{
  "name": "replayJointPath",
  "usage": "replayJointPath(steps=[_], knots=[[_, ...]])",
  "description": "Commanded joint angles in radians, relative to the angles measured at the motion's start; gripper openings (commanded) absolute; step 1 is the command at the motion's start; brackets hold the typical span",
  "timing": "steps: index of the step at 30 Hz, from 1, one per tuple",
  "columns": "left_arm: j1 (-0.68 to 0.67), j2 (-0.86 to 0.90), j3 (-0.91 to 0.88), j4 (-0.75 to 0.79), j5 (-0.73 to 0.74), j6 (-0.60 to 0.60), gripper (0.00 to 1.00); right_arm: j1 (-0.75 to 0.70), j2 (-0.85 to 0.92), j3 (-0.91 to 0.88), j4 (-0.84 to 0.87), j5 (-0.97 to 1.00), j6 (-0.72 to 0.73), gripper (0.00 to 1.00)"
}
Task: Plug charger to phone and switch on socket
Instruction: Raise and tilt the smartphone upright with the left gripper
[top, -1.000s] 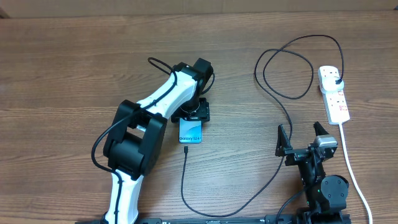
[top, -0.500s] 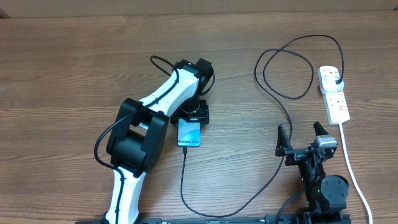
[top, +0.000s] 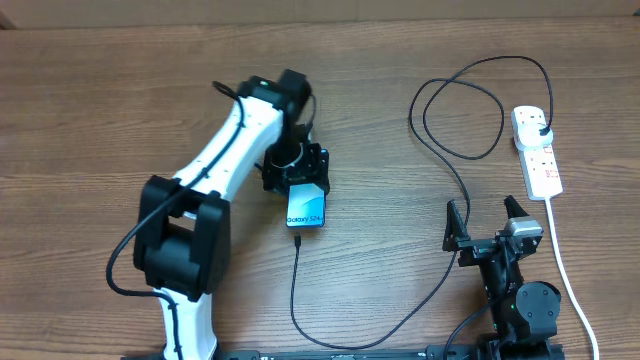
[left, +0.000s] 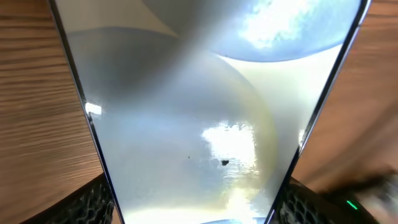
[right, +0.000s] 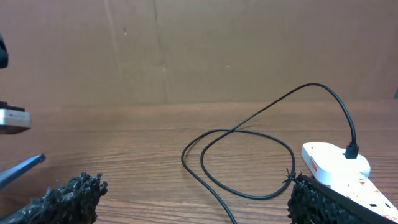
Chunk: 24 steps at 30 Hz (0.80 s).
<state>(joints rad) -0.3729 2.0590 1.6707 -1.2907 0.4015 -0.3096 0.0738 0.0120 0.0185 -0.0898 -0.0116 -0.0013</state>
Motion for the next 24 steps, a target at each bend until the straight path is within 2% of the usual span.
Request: replayJointPath(steps=[1,5,15,24], knots=[[0.028,-0.024,0.019,-0.004,0.307,0.157,0.6,0.005,-0.009,-0.011,0.006,-0.001,-0.007,1.0],[0.033,-0.024,0.019,-0.005,0.518,0.245,0.61,0.005,-0.009,-0.011,0.006,-0.001,-0.007,1.0],[0.033,-0.024,0.019,-0.056,0.849,0.391,0.6,0.005,-0.009,-0.011,0.006,-0.001,-0.007,1.0],[0.032,-0.024,0.019,-0.163,0.882,0.393,0.6,0.005,-0.009,-0.011,0.006,-0.001,-0.007,1.0]])
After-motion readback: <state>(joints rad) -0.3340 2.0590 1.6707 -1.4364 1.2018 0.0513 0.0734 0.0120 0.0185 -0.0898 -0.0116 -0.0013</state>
